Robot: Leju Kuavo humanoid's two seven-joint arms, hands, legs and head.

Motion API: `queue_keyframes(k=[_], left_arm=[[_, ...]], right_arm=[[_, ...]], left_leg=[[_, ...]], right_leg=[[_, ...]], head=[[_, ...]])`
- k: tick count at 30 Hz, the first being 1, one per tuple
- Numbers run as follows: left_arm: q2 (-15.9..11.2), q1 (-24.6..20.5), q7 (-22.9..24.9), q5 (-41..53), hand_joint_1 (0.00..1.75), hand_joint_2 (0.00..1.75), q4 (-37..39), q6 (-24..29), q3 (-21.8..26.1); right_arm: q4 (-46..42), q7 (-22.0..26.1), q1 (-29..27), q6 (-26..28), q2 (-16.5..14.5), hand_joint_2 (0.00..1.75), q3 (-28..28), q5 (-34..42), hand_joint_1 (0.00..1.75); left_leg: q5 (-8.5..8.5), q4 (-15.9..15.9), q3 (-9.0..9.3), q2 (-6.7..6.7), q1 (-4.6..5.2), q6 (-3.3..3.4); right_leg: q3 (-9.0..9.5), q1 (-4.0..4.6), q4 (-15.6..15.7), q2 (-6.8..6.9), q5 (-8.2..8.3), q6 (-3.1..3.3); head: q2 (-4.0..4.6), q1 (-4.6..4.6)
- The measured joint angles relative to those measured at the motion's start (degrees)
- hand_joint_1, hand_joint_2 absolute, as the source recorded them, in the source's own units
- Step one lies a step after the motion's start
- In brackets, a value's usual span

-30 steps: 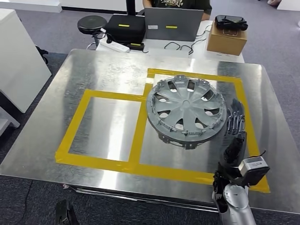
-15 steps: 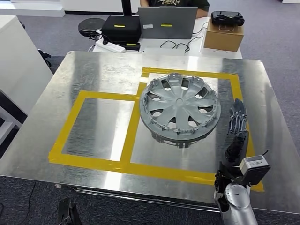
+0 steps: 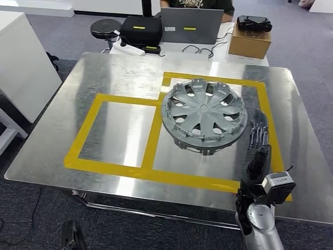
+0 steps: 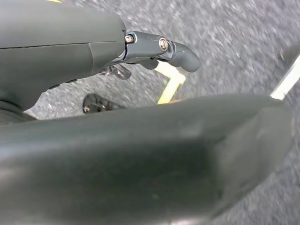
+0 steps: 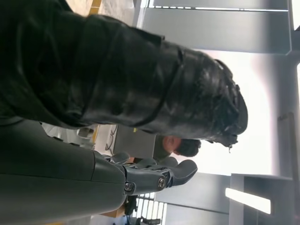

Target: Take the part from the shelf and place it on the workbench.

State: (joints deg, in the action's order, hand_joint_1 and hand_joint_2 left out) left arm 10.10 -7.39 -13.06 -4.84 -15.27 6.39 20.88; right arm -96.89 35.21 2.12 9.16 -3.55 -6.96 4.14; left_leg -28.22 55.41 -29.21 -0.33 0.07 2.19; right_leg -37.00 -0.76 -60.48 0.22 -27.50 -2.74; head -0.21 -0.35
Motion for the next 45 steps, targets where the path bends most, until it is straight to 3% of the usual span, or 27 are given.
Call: queue_keyframes(k=[2,3,5,7,9,11,13,14,16,18,19,21,23,25,26,28,29,31,33,34,35,36,38,40,41,43,45], left_arm=[[0.07,0.0,-0.01,0.05,0.0,0.0,-0.01,0.01,0.02],[0.08,0.04,-0.01,0.08,0.0,0.0,0.0,0.01,0.03],[0.1,0.06,-0.01,0.13,0.0,0.0,0.0,0.05,0.04],[0.13,0.06,-0.01,0.16,0.0,0.0,0.0,0.08,0.04],[0.23,0.04,-0.06,0.24,0.0,0.0,0.0,0.08,0.04],[0.32,0.07,-0.14,0.36,0.0,0.0,0.01,0.08,0.04],[0.31,0.16,-0.17,0.44,0.0,0.0,0.02,0.1,0.04],[0.27,0.19,-0.18,0.46,0.0,0.0,0.02,0.15,0.04],[0.2,0.22,-0.19,0.52,0.0,0.0,0.02,0.25,0.04],[0.14,0.23,-0.25,0.56,0.0,0.0,0.02,0.29,0.04],[0.09,0.24,-0.34,0.55,0.0,0.0,0.02,0.34,0.04],[-0.02,0.24,-0.62,0.4,0.0,0.0,0.01,0.54,0.04],[-0.26,0.15,-1.02,0.16,0.0,0.0,-0.01,0.97,0.07],[-0.64,-0.08,-1.67,-0.09,0.0,0.0,-0.04,1.69,0.24],[-0.86,-0.19,-2.02,-0.25,0.0,0.0,-0.08,2.07,0.4],[-1.15,-0.28,-2.49,-0.52,0.0,0.0,-0.14,2.6,0.78],[-1.27,-0.32,-2.58,-0.61,0.0,0.0,-0.16,2.74,0.91],[-1.54,-0.48,-2.63,-0.66,0.0,0.0,-0.23,2.88,1.06],[-1.83,-0.59,-2.66,-0.67,0.0,0.0,-0.32,2.91,1.17],[-1.9,-0.57,-2.66,-0.67,0.0,0.0,-0.35,2.92,1.21],[-1.93,-0.55,-2.69,-0.69,0.0,0.0,-0.36,2.95,1.23],[-1.96,-0.55,-2.83,-0.73,0.0,0.0,-0.36,3.05,1.26],[-2.02,-0.64,-3.57,-0.99,0.0,0.0,-0.44,3.73,1.43],[-2.18,-1.0,-4.78,-1.44,0.0,0.0,-0.78,4.88,1.92],[-2.36,-1.34,-5.31,-1.65,0.0,0.0,-0.99,5.38,2.19],[-2.99,-2.13,-6.2,-2.12,0.0,0.0,-1.36,5.93,2.65],[-3.86,-2.55,-7.18,-1.65,0.0,0.0,-1.67,5.49,2.97]], right_arm=[[0.04,0.0,-0.03,0.19,0.01,0.0,-0.01,-0.05,0.0],[0.09,0.0,-0.06,0.29,0.01,0.0,0.0,-0.08,0.0],[0.2,0.0,-0.12,0.4,0.01,0.0,0.01,-0.12,0.0],[0.25,0.0,-0.08,0.48,0.01,0.0,0.01,-0.18,0.0],[0.25,0.03,0.02,0.63,0.01,0.0,0.02,-0.31,0.0],[0.27,0.1,0.0,0.98,0.01,0.0,0.16,-0.44,0.0],[0.39,0.14,-0.11,1.55,0.0,0.0,0.55,-0.48,0.0],[0.5,0.14,-0.15,1.83,-0.01,0.0,0.83,-0.46,0.0],[0.84,0.14,-0.23,2.28,-0.02,0.0,1.55,-0.38,0.0],[1.32,0.16,-0.37,2.41,-0.02,0.0,2.3,-0.34,0.0],[1.59,0.17,-0.4,2.43,-0.02,0.0,2.61,-0.39,0.0],[2.22,0.17,-0.42,2.43,-0.02,0.0,3.09,-0.55,0.0],[3.02,0.16,-0.38,2.45,-0.02,0.0,3.58,-0.72,0.0],[3.85,0.15,-0.25,2.48,-0.02,0.0,4.08,-1.0,0.0],[4.24,0.15,-0.18,2.49,-0.02,0.0,4.25,-1.16,0.0],[4.9,0.15,-0.12,2.49,-0.01,0.0,4.48,-1.39,0.0],[5.18,0.15,-0.12,2.49,-0.01,0.0,4.59,-1.45,0.0],[5.68,0.16,-0.12,2.49,0.01,0.0,4.88,-1.53,0.0],[6.16,0.15,-0.13,2.49,-0.01,0.0,5.14,-1.54,0.0],[6.41,0.15,-0.13,2.49,-0.01,0.0,5.21,-1.54,0.0],[6.65,0.15,-0.14,2.5,-0.02,0.0,5.28,-1.54,0.0],[6.85,0.14,-0.13,2.5,-0.02,0.0,5.34,-1.54,0.0],[7.11,0.13,-0.05,2.51,-0.02,0.0,5.48,-1.61,0.0],[7.19,0.1,0.25,2.45,-0.02,0.0,5.51,-1.73,0.0],[7.22,0.07,0.43,2.4,-0.02,0.0,5.51,-1.8,0.0],[7.39,-0.03,0.65,2.26,-0.04,0.0,5.49,-1.93,0.0],[7.54,0.43,0.67,3.04,-0.14,0.0,5.53,-2.3,0.0]], left_leg=[[0.99,-0.04,-1.19,0.1,0.01,0.47],[1.44,0.04,-1.85,0.13,0.08,0.54],[2.19,0.32,-3.1,0.16,0.19,0.52],[2.67,0.85,-4.07,0.12,0.23,0.34],[3.06,1.47,-4.82,0.06,0.38,-0.08],[3.64,1.83,-5.32,0.04,0.45,-0.74],[3.97,2.01,-5.65,0.0,0.38,-1.45],[3.15,2.57,-5.97,0.01,0.34,-1.81],[-1.24,6.74,-7.38,0.06,0.11,-2.49],[-6.16,13.84,-9.13,0.11,-0.16,-3.03],[-7.1,16.5,-9.47,0.12,-0.29,-3.21],[-5.32,16.59,-7.79,0.13,-0.51,-3.37],[-2.64,10.05,-3.1,0.13,-0.62,-3.21],[-2.62,3.48,0.83,0.06,-0.45,-2.64],[-3.08,2.03,1.52,0.02,-0.28,-2.26],[-2.51,1.49,1.23,0.08,-0.1,-1.31],[-1.99,1.35,0.88,0.18,-0.12,-0.76],[-0.71,1.08,-0.26,0.39,-0.25,0.22],[0.57,1.17,-1.95,0.42,-0.08,0.63],[1.22,1.24,-2.88,0.42,0.03,0.66],[1.84,1.32,-3.78,0.42,0.11,0.66],[2.41,1.41,-4.61,0.41,0.18,0.58],[3.46,1.61,-6.0,0.39,0.24,0.27],[4.4,1.96,-6.92,0.37,0.41,-0.26],[4.93,2.05,-7.22,0.36,0.43,-0.58],[6.06,1.94,-7.64,0.31,0.36,-1.31],[4.75,2.72,-8.31,0.22,0.19,-2.05]], right_leg=[[-2.25,-0.01,-6.78,-0.1,-5.21,-0.26],[-3.06,-0.01,-10.3,-0.1,-6.98,-0.37],[-2.28,0.0,-12.61,-0.1,-6.99,-0.45],[2.54,0.02,-6.62,-0.12,-4.1,-0.19],[7.89,0.16,1.34,-0.22,-3.0,0.26],[9.68,0.36,4.37,-0.32,-3.33,0.68],[9.18,0.3,4.58,-0.23,-2.69,1.45],[8.85,0.2,4.66,-0.12,-2.24,1.94],[7.88,0.03,4.76,0.15,-1.22,2.81],[6.35,0.08,4.48,0.27,-0.29,3.09],[5.53,0.09,4.25,0.31,0.15,3.08],[3.77,0.09,3.55,0.37,0.87,2.89],[2.22,0.11,2.65,0.39,1.44,2.51],[1.35,0.19,2.1,0.43,2.06,1.88],[1.15,0.18,2.08,0.47,2.47,1.48],[1.01,0.03,2.28,0.48,3.17,0.65],[0.67,-0.06,1.99,0.38,2.65,0.31],[-0.93,-0.13,-1.39,0.13,-1.21,-0.13],[-3.12,-0.13,-8.7,0.01,-6.44,-0.37],[-3.67,-0.13,-12.01,0.0,-7.64,-0.43],[-3.51,-0.13,-13.88,0.0,-7.53,-0.45],[-2.41,-0.12,-13.78,-0.01,-6.29,-0.39],[2.68,-0.07,-8.01,-0.03,-3.37,-0.01],[8.88,0.1,0.71,-0.09,-3.34,0.48],[10.62,0.23,3.49,-0.12,-3.95,0.73],[10.91,0.44,5.15,-0.07,-4.16,1.39],[9.82,0.33,5.27,0.12,-3.05,2.45]], head=[[0.0,-0.31],[0.0,-0.39],[0.01,-0.44],[0.01,-0.46],[0.01,-0.47],[0.01,-0.48],[0.01,-0.48],[0.0,-0.4],[0.01,-0.11],[0.01,0.15],[0.01,0.18],[0.02,0.2],[0.02,0.22],[0.01,0.16],[0.01,0.16],[0.0,0.16],[0.01,0.14],[0.01,0.0],[0.01,-0.13],[0.01,-0.14],[0.01,-0.15],[0.01,-0.15],[0.01,-0.16],[0.01,-0.16],[0.01,-0.15],[0.0,-0.13],[0.01,-0.12]])
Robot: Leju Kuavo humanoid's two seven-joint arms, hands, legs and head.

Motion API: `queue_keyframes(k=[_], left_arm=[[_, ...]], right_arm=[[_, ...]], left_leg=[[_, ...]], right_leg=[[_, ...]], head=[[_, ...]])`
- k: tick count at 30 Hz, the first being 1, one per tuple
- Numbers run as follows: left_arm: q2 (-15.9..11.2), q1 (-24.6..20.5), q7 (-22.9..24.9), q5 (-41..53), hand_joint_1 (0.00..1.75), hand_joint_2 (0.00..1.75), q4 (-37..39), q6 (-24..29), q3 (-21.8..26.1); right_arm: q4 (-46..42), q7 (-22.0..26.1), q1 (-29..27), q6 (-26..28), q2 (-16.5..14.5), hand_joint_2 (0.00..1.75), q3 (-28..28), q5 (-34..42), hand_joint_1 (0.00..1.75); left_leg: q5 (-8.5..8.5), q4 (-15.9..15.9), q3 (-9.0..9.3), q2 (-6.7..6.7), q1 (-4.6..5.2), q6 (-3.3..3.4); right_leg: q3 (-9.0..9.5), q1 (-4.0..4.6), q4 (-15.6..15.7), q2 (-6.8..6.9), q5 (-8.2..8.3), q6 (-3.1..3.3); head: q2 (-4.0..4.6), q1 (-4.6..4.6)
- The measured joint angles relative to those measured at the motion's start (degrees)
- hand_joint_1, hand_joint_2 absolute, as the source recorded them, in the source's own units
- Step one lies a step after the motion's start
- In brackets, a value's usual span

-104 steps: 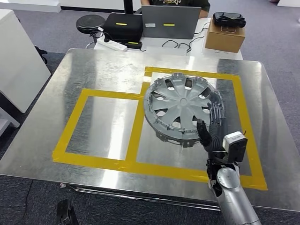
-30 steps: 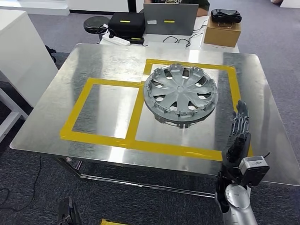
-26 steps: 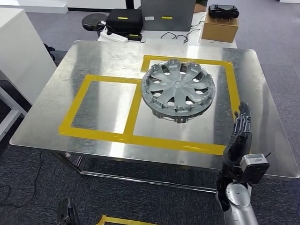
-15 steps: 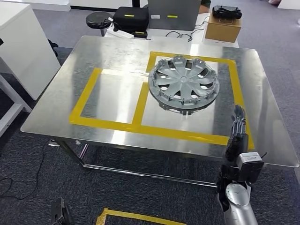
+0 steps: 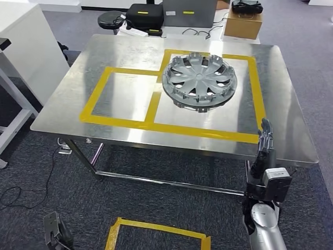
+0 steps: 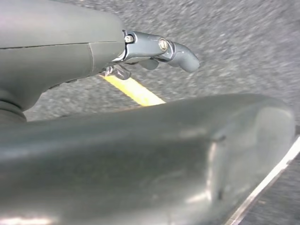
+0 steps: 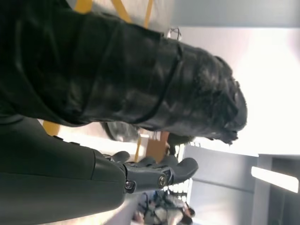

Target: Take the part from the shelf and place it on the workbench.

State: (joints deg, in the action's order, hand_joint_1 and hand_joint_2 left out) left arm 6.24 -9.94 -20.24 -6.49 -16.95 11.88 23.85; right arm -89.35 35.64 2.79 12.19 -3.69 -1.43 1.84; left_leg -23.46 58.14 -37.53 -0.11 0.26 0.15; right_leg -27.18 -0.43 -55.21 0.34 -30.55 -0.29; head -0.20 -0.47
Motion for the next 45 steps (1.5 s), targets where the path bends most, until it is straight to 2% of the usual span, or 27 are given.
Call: queue_keyframes(k=[3,4,5,6,7,8,10,12,14,15,17,19,20,21,22,24,26,28,30,31,34,35,36,37,39,41,45], left_arm=[[-1.96,3.14,-8.55,3.15,0.0,0.0,0.16,-6.34,-0.37],[-2.66,5.2,-12.84,4.0,0.0,0.0,0.4,-9.08,-0.54],[-3.25,7.2,-16.12,4.56,0.0,0.0,0.64,-11.23,-0.62],[-3.79,9.01,-18.1,5.07,0.0,0.0,0.79,-12.63,-0.61],[-4.22,10.32,-18.91,5.69,0.0,0.0,0.8,-13.52,-0.59],[-4.61,11.11,-19.25,6.39,0.0,0.0,0.8,-14.11,-0.56],[-5.24,11.42,-19.65,7.82,0.0,0.0,0.71,-14.66,-0.53],[-5.65,11.25,-19.85,8.88,0.0,0.0,0.56,-15.16,-0.48],[-5.88,11.24,-19.92,9.76,0.0,0.0,0.38,-15.63,-0.25],[-6.0,11.2,-19.92,10.2,0.0,0.0,0.31,-15.74,-0.07],[-6.18,10.97,-19.93,10.93,0.0,0.0,0.25,-15.62,0.35],[-6.33,10.76,-19.93,11.35,0.0,0.0,0.25,-15.26,0.73],[-6.36,10.71,-19.93,11.49,0.0,0.0,0.25,-15.09,0.85],[-6.4,10.69,-19.93,11.59,0.0,0.0,0.25,-15.0,0.93],[-6.43,10.68,-19.93,11.68,0.0,0.0,0.25,-14.93,0.98],[-6.47,10.64,-19.93,11.82,0.0,0.0,0.25,-14.86,1.11],[-6.5,10.62,-19.94,12.13,0.0,0.0,0.25,-14.72,1.21],[-6.54,10.66,-19.95,12.92,0.0,0.0,0.33,-14.35,1.23],[-6.62,10.73,-19.95,13.89,0.0,0.0,0.63,-13.81,1.24],[-6.65,10.78,-19.94,14.33,0.0,0.0,0.83,-13.52,1.24],[-6.62,10.84,-19.91,15.25,0.0,0.0,1.41,-12.82,1.26],[-6.58,10.84,-19.91,15.55,0.0,0.0,1.58,-12.68,1.26],[-6.51,10.85,-19.91,15.85,0.0,0.0,1.73,-12.58,1.26],[-6.46,10.84,-19.9,16.13,0.0,0.0,1.85,-12.51,1.26],[-6.41,10.77,-19.82,16.59,0.0,0.0,2.0,-12.39,1.26],[-6.4,10.66,-19.62,16.97,0.0,0.0,2.16,-12.31,1.26],[-6.27,10.64,-19.2,17.28,0.0,0.0,2.54,-12.14,1.26]], right_arm=[[-3.17,2.85,-4.22,2.66,-0.17,0.0,1.82,0.99,0.0],[-5.1,3.65,-6.86,2.38,-0.22,0.0,3.11,1.65,0.0],[-6.85,4.06,-9.27,1.49,-0.37,0.0,4.52,2.03,0.0],[-8.29,4.22,-11.19,0.59,-0.54,0.0,5.94,2.02,0.0],[-9.51,4.24,-12.45,-0.05,-0.76,0.0,7.15,1.78,0.0],[-10.63,4.25,-13.27,-0.39,-1.04,0.0,8.11,1.43,0.0],[-12.53,4.22,-14.09,-0.65,-1.6,0.0,9.26,0.75,0.0],[-13.64,4.14,-14.4,-0.54,-2.08,0.0,9.77,0.37,0.0],[-14.36,4.02,-14.76,-0.26,-2.35,0.0,10.12,0.17,0.0],[-14.63,3.95,-14.97,-0.13,-2.44,0.0,10.29,0.09,0.0],[-15.0,3.81,-15.22,0.0,-2.5,0.0,10.65,-0.05,0.0],[-15.22,3.7,-15.33,0.0,-2.55,0.0,10.87,-0.11,0.0],[-15.28,3.66,-15.43,0.0,-2.56,0.0,10.95,-0.12,0.0],[-15.31,3.64,-15.54,0.0,-2.58,0.0,11.0,-0.12,0.0],[-15.32,3.61,-15.65,0.0,-2.59,0.0,11.04,-0.12,0.0],[-15.5,3.59,-15.74,0.0,-2.6,0.0,11.06,-0.12,0.0],[-15.92,3.59,-15.72,0.01,-2.67,0.0,11.05,-0.19,0.0],[-16.23,3.59,-15.89,0.07,-2.79,0.0,11.08,-0.27,0.0],[-16.3,3.55,-16.13,0.18,-3.04,0.0,11.18,-0.33,0.0],[-16.36,3.54,-16.21,0.22,-3.17,0.0,11.26,-0.37,0.0],[-16.5,3.48,-16.57,0.3,-3.52,0.0,11.53,-0.49,0.0],[-16.51,3.43,-16.75,0.34,-3.64,0.0,11.61,-0.54,0.0],[-16.51,3.39,-16.87,0.38,-3.76,0.0,11.7,-0.62,0.0],[-16.5,3.35,-16.95,0.4,-3.89,0.0,11.8,-0.7,0.0],[-16.47,3.32,-17.03,0.48,-4.17,0.0,12.08,-0.8,0.0],[-16.41,3.28,-17.11,0.57,-4.42,0.0,12.49,-0.91,0.0],[-16.26,3.19,-17.46,0.73,-4.82,0.0,13.31,-1.25,0.0]], left_leg=[[-8.66,8.63,-1.8,-0.01,-0.38,-0.94],[-10.59,12.39,-2.11,-0.01,-0.47,-1.17],[-11.08,14.96,-1.91,-0.01,-0.5,-1.28],[-10.38,15.74,-1.04,-0.01,-0.51,-1.3],[-8.97,14.11,0.74,-0.01,-0.51,-1.21],[-7.73,10.6,3.34,-0.01,-0.5,-1.0],[-7.27,2.15,8.83,-0.04,-0.27,-0.35],[-7.87,-1.75,10.94,-0.06,0.07,0.39],[-7.06,-2.17,10.25,0.08,0.05,1.19],[-6.48,-2.31,9.72,0.21,-0.06,1.65],[-5.18,-2.5,8.43,0.46,-0.27,2.41],[-3.93,-2.39,6.76,0.49,-0.18,2.68],[-3.3,-2.3,5.87,0.51,-0.12,2.66],[-2.71,-2.2,4.99,0.54,-0.07,2.62],[-2.16,-2.06,4.21,0.56,-0.04,2.53],[-1.15,-1.7,2.85,0.55,0.05,2.21],[-0.11,-1.35,1.92,0.53,0.2,1.75],[1.16,-1.47,1.35,0.51,0.2,1.26],[0.98,-1.39,0.77,0.39,0.07,0.64],[-0.54,-0.21,0.28,0.32,0.02,0.3],[-8.52,10.2,-2.33,0.25,-0.33,-0.49],[-9.94,13.57,-2.8,0.25,-0.44,-0.67],[-9.99,15.08,-2.46,0.25,-0.54,-0.78],[-9.1,14.49,-1.17,0.25,-0.64,-0.83],[-6.66,7.75,3.81,0.21,-0.79,-0.65],[-6.14,1.2,7.74,0.05,-0.63,-0.19],[-5.88,-0.93,7.82,0.1,-0.53,0.99]], right_leg=[[-1.66,-0.14,0.06,0.25,1.77,0.94],[-2.28,-0.11,-0.06,0.29,2.22,0.98],[-2.96,-0.09,-0.28,0.25,2.57,0.98],[-3.75,-0.08,-0.64,0.14,2.91,0.93],[-4.63,-0.07,-1.1,0.02,3.19,0.81],[-5.43,-0.07,-1.59,-0.06,3.45,0.65],[-6.64,0.08,-2.43,0.09,3.9,0.2],[-7.1,0.16,-2.66,0.3,4.6,-0.39],[-7.35,0.11,-2.62,0.25,5.06,-1.11],[-7.8,0.09,-3.12,0.12,4.19,-1.43],[-9.27,-0.02,-7.09,-0.15,-0.56,-1.84],[-10.96,-0.1,-14.44,-0.19,-5.64,-2.08],[-11.25,-0.11,-17.48,-0.19,-6.51,-2.15],[-10.72,-0.1,-18.74,-0.19,-5.85,-2.16],[-9.18,-0.1,-17.82,-0.19,-4.16,-2.1],[-3.52,-0.07,-10.49,-0.21,-1.04,-1.74],[2.07,0.05,-1.92,-0.28,-1.04,-1.42],[3.71,0.28,1.52,-0.32,-1.5,-1.23],[2.77,0.08,1.81,-0.13,-0.46,-0.6],[2.21,-0.06,1.87,-0.01,0.16,-0.14],[0.05,-0.11,1.14,0.27,1.5,0.72],[-0.83,-0.1,0.7,0.35,1.82,0.73],[-1.7,-0.1,0.22,0.41,2.06,0.7],[-2.54,-0.1,-0.33,0.43,2.25,0.64],[-3.88,-0.12,-1.48,0.43,2.41,0.5],[-4.87,-0.02,-2.4,0.44,2.67,0.04],[-6.1,-0.09,-2.99,0.3,3.03,-1.58]], head=[[0.01,0.43],[0.01,0.52],[0.0,0.57],[-0.01,0.62],[-0.01,0.66],[-0.01,0.69],[-0.01,0.68],[-0.01,0.66],[-0.01,0.67],[0.0,0.62],[0.01,0.39],[0.01,0.16],[0.01,0.13],[0.0,0.11],[0.0,0.1],[0.0,0.09],[0.0,0.1],[0.0,0.12],[0.0,0.08],[0.01,0.18],[0.01,0.59],[0.01,0.61],[0.01,0.62],[0.0,0.62],[0.0,0.62],[0.0,0.61],[-0.02,0.57]])
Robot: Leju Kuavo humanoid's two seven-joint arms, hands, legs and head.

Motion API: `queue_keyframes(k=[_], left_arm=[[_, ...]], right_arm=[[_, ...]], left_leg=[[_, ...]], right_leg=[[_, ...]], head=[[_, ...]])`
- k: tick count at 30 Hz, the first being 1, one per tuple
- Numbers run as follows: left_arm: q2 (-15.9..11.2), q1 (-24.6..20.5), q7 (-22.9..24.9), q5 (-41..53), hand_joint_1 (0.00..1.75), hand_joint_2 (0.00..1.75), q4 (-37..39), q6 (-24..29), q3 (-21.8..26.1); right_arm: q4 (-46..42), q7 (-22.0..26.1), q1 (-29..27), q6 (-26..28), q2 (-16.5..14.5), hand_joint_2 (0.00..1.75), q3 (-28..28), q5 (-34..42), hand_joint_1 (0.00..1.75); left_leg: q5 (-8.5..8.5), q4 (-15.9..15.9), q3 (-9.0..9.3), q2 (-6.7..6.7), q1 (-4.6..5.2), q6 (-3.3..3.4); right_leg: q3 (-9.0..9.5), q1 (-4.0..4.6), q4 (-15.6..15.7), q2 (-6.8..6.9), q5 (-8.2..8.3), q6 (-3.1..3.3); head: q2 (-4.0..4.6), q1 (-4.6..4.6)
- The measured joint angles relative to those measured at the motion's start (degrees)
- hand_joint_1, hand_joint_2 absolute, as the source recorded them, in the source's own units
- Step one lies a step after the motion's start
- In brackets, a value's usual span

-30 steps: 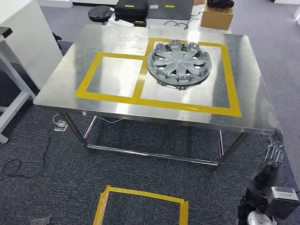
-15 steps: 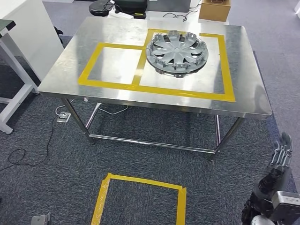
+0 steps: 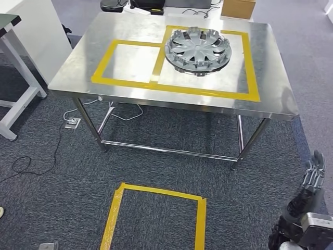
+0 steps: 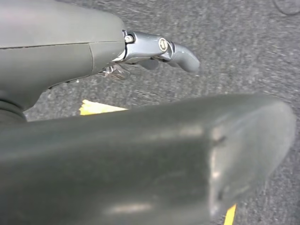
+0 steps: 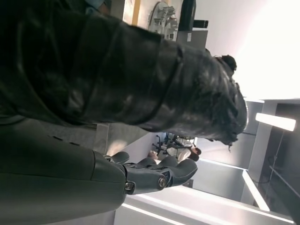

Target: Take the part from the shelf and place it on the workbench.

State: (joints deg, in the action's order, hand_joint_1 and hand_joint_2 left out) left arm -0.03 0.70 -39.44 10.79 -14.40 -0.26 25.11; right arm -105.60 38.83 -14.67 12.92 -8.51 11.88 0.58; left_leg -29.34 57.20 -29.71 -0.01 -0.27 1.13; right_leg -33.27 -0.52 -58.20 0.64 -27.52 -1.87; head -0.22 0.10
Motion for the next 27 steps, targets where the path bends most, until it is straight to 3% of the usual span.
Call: queue_keyframes(k=[2,4,5,6,7,8,10,11,13,15,16,18,19,20,21,22,23,24,25,27], left_arm=[[0.08,-0.1,0.05,0.03,0.0,0.0,0.11,0.03,0.0],[0.09,-0.14,0.08,0.03,0.0,0.0,0.17,0.05,0.0],[0.09,-0.14,0.1,0.03,0.0,0.0,0.19,0.05,0.0],[0.1,-0.15,0.15,0.08,0.0,0.0,0.2,0.05,0.0],[0.12,-0.16,0.27,0.19,0.0,0.0,0.22,0.05,0.0],[0.15,-0.18,0.47,0.37,0.0,0.0,0.26,0.04,0.0],[0.31,-0.22,1.04,0.94,0.0,0.0,0.37,0.07,0.0],[0.4,-0.22,1.29,1.29,0.0,0.0,0.42,0.09,0.0],[0.53,-0.22,1.58,2.17,0.0,0.0,0.51,0.07,0.0],[0.49,-0.16,1.69,3.14,0.0,0.0,0.64,-0.19,0.04],[0.5,-0.12,1.73,3.64,0.0,0.0,0.7,-0.42,0.07],[0.55,-0.14,1.69,4.69,0.0,0.0,0.79,-0.84,0.1],[0.54,-0.23,1.56,5.28,0.0,0.0,0.8,-1.06,0.1],[0.52,-0.41,1.4,5.83,0.0,0.0,0.81,-1.24,0.1],[0.5,-0.64,1.23,6.29,0.0,0.0,0.81,-1.4,0.11],[0.49,-0.89,1.09,6.71,0.0,0.0,0.81,-1.52,0.11],[0.48,-1.12,1.0,7.12,0.0,0.0,0.8,-1.6,0.11],[0.47,-1.34,0.93,7.61,0.0,0.0,0.8,-1.63,0.11],[0.47,-1.58,0.87,8.17,0.0,0.0,0.79,-1.64,0.11],[0.49,-2.11,0.83,9.13,0.0,0.0,0.79,-1.66,0.14]], right_arm=[[0.11,-0.02,-0.19,0.08,-0.08,0.0,0.42,-0.04,0.0],[0.32,-0.03,-0.29,0.1,-0.14,0.0,0.65,-0.05,0.0],[0.44,-0.06,-0.33,0.11,-0.17,0.0,0.73,-0.07,0.0],[0.56,-0.15,-0.36,0.21,-0.17,0.0,0.83,-0.16,0.0],[0.67,-0.29,-0.37,0.41,-0.17,0.0,0.95,-0.41,0.0],[0.79,-0.48,-0.36,0.66,-0.18,0.0,1.08,-0.79,0.0],[1.19,-0.79,-0.25,0.98,-0.28,0.0,1.55,-2.02,0.0],[1.6,-0.9,-0.12,0.86,-0.36,0.0,1.96,-2.73,0.0],[3.39,-1.38,0.23,-0.16,-0.46,0.0,3.17,-4.69,0.0],[6.98,-2.23,0.94,-1.73,-0.48,0.0,4.72,-7.46,0.0],[9.42,-2.61,1.53,-2.47,-0.46,0.0,5.59,-8.95,0.0],[15.85,-2.79,3.27,-3.67,-0.4,0.0,7.48,-12.34,0.0],[19.89,-2.44,4.35,-4.07,-0.3,0.0,8.45,-14.22,0.0],[24.1,-1.86,5.47,-4.33,-0.16,0.0,9.37,-16.03,0.0],[28.08,-1.13,6.52,-4.45,-0.02,0.0,10.15,-17.47,0.0],[31.68,-0.51,7.44,-4.45,0.14,0.0,10.83,-18.49,0.0],[34.65,-0.15,8.26,-4.32,0.27,0.0,11.42,-19.21,0.0],[37.55,-0.1,9.13,-4.02,0.37,0.0,12.04,-19.89,0.0],[40.37,-0.29,10.08,-3.64,0.52,0.0,12.68,-20.55,0.0],[46.13,-0.68,12.0,-3.01,0.93,0.0,14.1,-21.56,0.0]], left_leg=[[0.98,-0.37,-0.88,0.22,-0.19,1.07],[2.02,-0.33,-2.1,0.34,-0.04,1.58],[2.57,-0.28,-2.81,0.38,0.06,1.62],[3.14,-0.22,-3.55,0.41,0.16,1.63],[3.69,-0.15,-4.3,0.43,0.25,1.58],[4.24,-0.06,-5.04,0.44,0.32,1.5],[5.32,0.15,-6.24,0.39,0.5,1.16],[5.92,0.22,-6.67,0.37,0.56,0.91],[7.22,0.0,-7.1,0.35,0.48,0.26],[7.82,-0.33,-7.4,0.28,0.25,-0.49],[6.64,0.18,-7.69,0.22,0.17,-0.85],[0.86,4.54,-8.59,0.12,-0.1,-1.4],[-2.33,8.3,-9.1,0.12,-0.21,-1.6],[-4.38,12.19,-9.47,0.13,-0.31,-1.78],[-4.73,15.17,-9.47,0.13,-0.36,-1.93],[-3.66,16.74,-8.92,0.13,-0.41,-2.06],[-1.82,16.21,-7.47,0.13,-0.49,-2.15],[-0.24,13.66,-5.07,0.12,-0.57,-2.19],[0.19,9.58,-1.91,0.07,-0.63,-2.17],[-1.34,1.65,3.23,-0.1,-0.49,-1.75]], right_leg=[[-1.35,-0.05,-3.07,-0.24,-3.5,-0.47],[-3.22,-0.12,-9.86,-0.41,-8.69,-0.74],[-3.78,-0.13,-13.12,-0.42,-10.16,-0.84],[-3.68,-0.13,-14.99,-0.42,-10.21,-0.88],[-2.71,-0.12,-14.99,-0.43,-9.05,-0.84],[-0.79,-0.1,-13.01,-0.43,-7.2,-0.7],[5.16,0.05,-4.75,-0.42,-4.8,-0.13],[7.92,0.16,-0.49,-0.42,-4.81,0.18],[10.23,0.54,4.03,-0.47,-5.4,0.67],[9.3,0.57,4.46,-0.41,-4.37,1.22],[8.72,0.47,4.59,-0.32,-3.67,1.64],[7.19,0.27,4.73,-0.09,-2.08,2.39],[6.32,0.28,4.66,-0.06,-1.34,2.62],[5.46,0.3,4.5,0.0,-0.58,2.65],[4.47,0.28,4.2,0.05,0.14,2.57],[3.33,0.24,3.73,0.1,0.8,2.43],[2.13,0.16,3.15,0.15,1.36,2.23],[0.87,0.09,2.48,0.17,1.82,1.96],[-0.26,0.09,1.74,0.18,2.19,1.66],[-1.81,0.13,0.63,0.24,2.95,0.92]], head=[[0.01,-0.26],[0.02,-0.49],[0.02,-0.52],[0.01,-0.51],[0.01,-0.52],[0.01,-0.52],[0.02,-0.52],[0.02,-0.46],[0.01,-0.43],[0.01,-0.44],[0.01,-0.33],[0.02,0.03],[0.02,0.2],[0.02,0.27],[0.02,0.28],[0.02,0.29],[0.02,0.3],[0.02,0.32],[0.02,0.34],[0.02,0.39]])
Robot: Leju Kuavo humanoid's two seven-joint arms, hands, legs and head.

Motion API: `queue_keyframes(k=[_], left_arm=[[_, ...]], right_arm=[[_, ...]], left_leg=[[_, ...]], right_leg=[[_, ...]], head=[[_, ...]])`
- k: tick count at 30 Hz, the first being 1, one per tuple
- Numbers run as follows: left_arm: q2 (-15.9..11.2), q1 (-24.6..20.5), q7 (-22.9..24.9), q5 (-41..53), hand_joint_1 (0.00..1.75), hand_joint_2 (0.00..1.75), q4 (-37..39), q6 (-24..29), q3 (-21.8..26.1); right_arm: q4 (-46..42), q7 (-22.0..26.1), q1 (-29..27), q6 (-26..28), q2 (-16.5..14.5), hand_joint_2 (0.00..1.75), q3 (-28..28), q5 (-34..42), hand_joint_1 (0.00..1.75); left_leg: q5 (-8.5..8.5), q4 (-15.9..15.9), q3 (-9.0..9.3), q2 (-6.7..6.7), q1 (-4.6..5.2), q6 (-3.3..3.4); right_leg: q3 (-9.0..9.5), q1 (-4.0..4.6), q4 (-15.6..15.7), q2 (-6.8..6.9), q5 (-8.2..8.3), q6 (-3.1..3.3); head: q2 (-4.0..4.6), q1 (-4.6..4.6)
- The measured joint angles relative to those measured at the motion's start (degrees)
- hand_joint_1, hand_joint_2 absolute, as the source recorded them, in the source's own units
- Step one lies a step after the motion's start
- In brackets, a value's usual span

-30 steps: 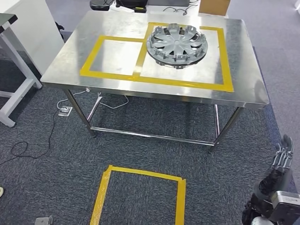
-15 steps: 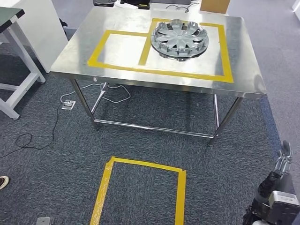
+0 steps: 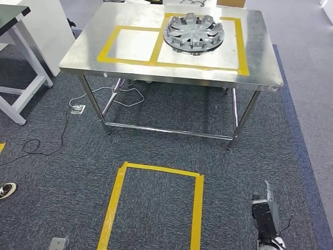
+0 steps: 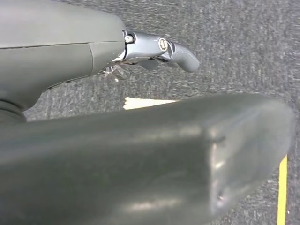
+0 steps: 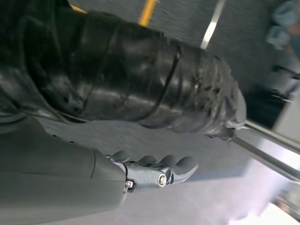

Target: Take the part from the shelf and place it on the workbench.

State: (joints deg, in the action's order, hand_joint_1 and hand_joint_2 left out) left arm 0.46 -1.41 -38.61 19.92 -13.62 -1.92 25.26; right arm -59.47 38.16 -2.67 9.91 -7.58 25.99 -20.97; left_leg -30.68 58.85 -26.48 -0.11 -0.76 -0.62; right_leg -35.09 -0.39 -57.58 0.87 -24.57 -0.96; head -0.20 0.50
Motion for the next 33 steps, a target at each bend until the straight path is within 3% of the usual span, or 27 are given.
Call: queue_keyframes(k=[1,3,4,6,8,9,10,11,12,13,15,16,18,19,20,23,24,25,26,28,30,31,33], left_arm=[[0.02,-0.22,0.0,0.24,0.0,0.0,0.0,-0.07,0.08],[0.09,-0.32,-0.03,0.41,0.0,0.0,0.02,-0.44,0.54],[0.13,-0.31,-0.09,0.4,0.0,0.0,0.03,-0.69,0.79],[0.19,-0.3,-0.23,0.4,0.0,0.0,0.04,-0.98,1.17],[0.2,-0.27,-0.39,0.41,0.0,0.0,0.04,-1.11,1.42],[0.2,-0.26,-0.52,0.41,0.0,0.0,0.04,-1.22,1.57],[0.21,-0.27,-0.67,0.42,0.0,0.0,0.04,-1.37,1.73],[0.26,-0.27,-0.84,0.45,0.0,0.0,0.04,-1.55,1.89],[0.33,-0.28,-1.0,0.53,0.0,0.0,0.04,-1.7,2.04],[0.42,-0.32,-1.13,0.68,0.0,0.0,0.04,-1.81,2.14],[0.6,-0.49,-1.36,1.15,0.0,0.0,0.04,-1.9,2.25],[0.68,-0.65,-1.43,1.43,0.0,0.0,0.04,-1.85,2.27],[0.79,-0.88,-1.48,1.88,0.0,0.0,0.04,-1.7,2.28],[0.86,-0.85,-1.46,2.06,0.0,0.0,0.05,-1.66,2.28],[0.94,-0.73,-1.44,2.19,0.0,0.0,0.05,-1.63,2.28],[1.07,-0.48,-1.37,2.3,0.0,0.0,0.07,-1.63,2.32],[1.04,-0.48,-1.36,2.29,0.0,0.0,0.07,-1.67,2.36],[1.03,-0.47,-1.35,2.27,0.0,0.0,0.07,-1.73,2.43],[1.02,-0.45,-1.33,2.24,0.0,0.0,0.07,-1.81,2.53],[0.98,-0.36,-1.17,2.2,0.0,0.0,0.07,-1.93,2.9],[0.89,-0.26,-0.9,2.2,0.0,0.0,0.07,-1.95,3.44],[0.85,-0.19,-0.78,2.21,0.0,0.0,0.07,-1.92,3.69],[0.82,0.02,-0.49,2.26,0.0,0.0,0.08,-1.81,4.08]], right_arm=[[2.73,0.06,0.88,0.12,0.27,0.0,0.7,-0.19,0.0],[8.43,0.47,2.27,0.15,0.96,0.0,2.22,-0.27,0.0],[11.05,0.72,2.65,0.12,1.28,0.0,2.97,-0.27,0.0],[15.33,1.16,3.03,-0.04,1.83,0.0,4.18,-0.26,0.0],[18.36,1.43,3.51,-0.34,2.26,0.0,4.99,-0.26,0.0],[19.65,1.51,3.8,-0.56,2.46,0.0,5.31,-0.27,0.0],[20.75,1.57,4.02,-0.83,2.61,0.0,5.58,-0.29,0.0],[21.7,1.62,4.17,-1.15,2.72,0.0,5.76,-0.33,0.0],[22.41,1.66,4.29,-1.44,2.78,0.0,5.86,-0.38,0.0],[22.94,1.69,4.45,-1.7,2.81,0.0,5.9,-0.47,0.0],[23.8,1.79,5.05,-1.96,2.84,0.0,5.9,-0.79,0.0],[24.34,1.84,5.38,-1.93,2.84,0.0,5.89,-1.01,0.0],[25.69,1.89,5.79,-1.74,2.8,0.0,5.89,-1.27,0.0],[26.52,1.86,5.93,-1.64,2.76,0.0,5.9,-1.28,0.0],[27.35,1.83,6.05,-1.53,2.72,0.0,5.92,-1.27,0.0],[29.91,1.63,6.34,-0.7,2.76,0.0,6.14,-1.5,0.0],[30.78,1.35,6.4,-0.31,2.83,0.0,6.29,-1.75,0.0],[31.73,0.92,6.45,0.07,2.94,0.0,6.47,-2.03,0.0],[32.68,0.32,6.49,0.42,3.08,0.0,6.64,-2.34,0.0],[34.78,-1.27,6.44,1.09,3.49,0.0,6.95,-2.86,0.0],[36.86,-2.85,6.27,1.55,3.91,0.0,7.35,-3.15,0.0],[37.89,-3.48,6.14,1.66,4.12,0.0,7.63,-3.2,0.0],[39.72,-4.59,5.64,1.72,4.6,0.0,8.35,-3.17,0.0]], left_leg=[[-0.83,-2.01,0.98,-0.07,0.16,0.33],[-0.46,-2.65,0.17,0.1,0.26,1.3],[0.17,-2.66,-0.52,0.24,0.25,1.9],[1.63,-2.8,-2.13,0.49,0.19,2.87],[3.13,-2.71,-4.0,0.53,0.37,3.21],[3.88,-2.61,-5.0,0.58,0.44,3.22],[4.62,-2.45,-6.07,0.63,0.49,3.17],[5.31,-2.27,-7.11,0.66,0.52,3.07],[5.92,-2.06,-8.02,0.68,0.52,2.92],[6.48,-1.83,-8.76,0.68,0.55,2.71],[7.53,-1.37,-9.67,0.7,0.69,2.15],[8.12,-1.31,-9.92,0.74,0.7,1.82],[9.13,-1.41,-10.24,0.72,0.58,1.13],[8.59,-1.13,-10.48,0.61,0.49,0.8],[6.82,-0.03,-10.83,0.5,0.43,0.51],[-2.1,9.12,-12.36,0.36,0.29,-0.07],[-3.42,12.43,-12.57,0.36,0.28,-0.17],[-3.25,14.52,-12.24,0.36,0.27,-0.2],[-1.93,14.75,-11.22,0.36,0.27,-0.15],[0.97,9.6,-6.73,0.32,0.3,0.29],[0.77,1.97,-1.84,0.2,0.51,0.95],[0.12,-0.32,-0.6,0.16,0.67,1.26],[-0.14,-1.8,-0.48,0.2,0.78,1.78]], right_leg=[[-0.46,0.01,-0.23,0.04,0.49,-0.36],[-1.09,-0.13,-0.28,-0.03,1.27,-1.09],[-1.5,-0.21,-0.75,-0.19,0.43,-1.37],[-3.0,-0.3,-4.53,-0.56,-4.67,-1.76],[-4.44,-0.28,-11.43,-0.7,-10.24,-1.96],[-4.54,-0.28,-14.51,-0.71,-10.98,-2.01],[-3.97,-0.28,-16.26,-0.72,-10.19,-2.02],[-2.58,-0.28,-16.25,-0.72,-8.39,-1.97],[-0.29,-0.29,-14.25,-0.72,-6.54,-1.88],[2.95,-0.28,-10.48,-0.73,-5.72,-1.73],[9.41,-0.16,-1.41,-0.8,-6.99,-1.25],[11.2,-0.02,1.56,-0.86,-7.93,-0.93],[11.28,0.1,3.08,-0.83,-8.04,-0.17],[10.79,0.07,3.05,-0.73,-7.48,0.29],[10.18,-0.01,3.06,-0.61,-6.85,0.8],[8.01,0.06,2.89,-0.42,-4.81,1.68],[7.21,0.13,2.66,-0.4,-4.17,1.7],[6.3,0.19,2.31,-0.37,-3.58,1.68],[5.3,0.22,1.86,-0.34,-3.11,1.6],[3.3,0.25,0.76,-0.33,-2.47,1.34],[1.91,0.34,-0.23,-0.33,-1.96,0.87],[1.47,0.35,-0.48,-0.32,-1.58,0.54],[0.82,0.35,-0.61,-0.32,-0.82,-0.22]], head=[[0.0,0.01],[0.0,0.04],[0.0,-0.02],[0.01,-0.34],[0.01,-0.63],[0.01,-0.65],[0.01,-0.65],[0.01,-0.64],[0.01,-0.65],[0.0,-0.65],[-0.01,-0.67],[-0.01,-0.69],[-0.01,-0.69],[-0.01,-0.69],[0.0,-0.59],[0.01,-0.34],[0.01,-0.33],[0.01,-0.32],[0.0,-0.31],[0.0,-0.3],[0.01,-0.34],[0.01,-0.34],[0.0,-0.35]])
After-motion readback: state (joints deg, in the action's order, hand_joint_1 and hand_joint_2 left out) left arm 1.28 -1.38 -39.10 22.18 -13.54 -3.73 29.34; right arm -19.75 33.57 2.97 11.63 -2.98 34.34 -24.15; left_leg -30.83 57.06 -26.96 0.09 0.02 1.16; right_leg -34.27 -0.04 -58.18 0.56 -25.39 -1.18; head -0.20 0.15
